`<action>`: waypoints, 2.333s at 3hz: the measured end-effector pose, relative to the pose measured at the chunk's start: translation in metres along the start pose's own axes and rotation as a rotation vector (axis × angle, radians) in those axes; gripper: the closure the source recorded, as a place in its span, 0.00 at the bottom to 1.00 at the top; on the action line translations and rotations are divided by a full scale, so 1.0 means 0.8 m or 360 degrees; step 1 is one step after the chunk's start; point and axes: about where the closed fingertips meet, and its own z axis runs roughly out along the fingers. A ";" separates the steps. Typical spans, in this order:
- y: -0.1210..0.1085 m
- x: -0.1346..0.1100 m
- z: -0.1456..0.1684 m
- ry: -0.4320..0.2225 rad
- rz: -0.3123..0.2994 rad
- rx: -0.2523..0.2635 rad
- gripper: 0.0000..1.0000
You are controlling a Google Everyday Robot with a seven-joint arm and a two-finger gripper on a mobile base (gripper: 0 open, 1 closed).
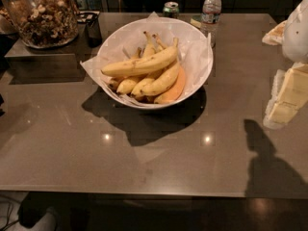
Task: Pick banana from white bowl
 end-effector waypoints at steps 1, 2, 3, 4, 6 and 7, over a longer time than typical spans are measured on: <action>0.000 0.000 0.000 0.0000 0.0000 0.0000 0.00; 0.000 -0.024 0.003 -0.0086 -0.0064 -0.0016 0.00; -0.001 -0.092 0.010 -0.0289 -0.0306 -0.0115 0.00; -0.001 -0.169 0.015 -0.0491 -0.0559 -0.0204 0.00; -0.004 -0.173 0.017 -0.0506 -0.0552 -0.0206 0.00; -0.022 -0.186 0.034 -0.0549 -0.0541 -0.0254 0.00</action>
Offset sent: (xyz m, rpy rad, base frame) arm 0.0117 0.0423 -0.0012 0.0972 -0.0044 0.1309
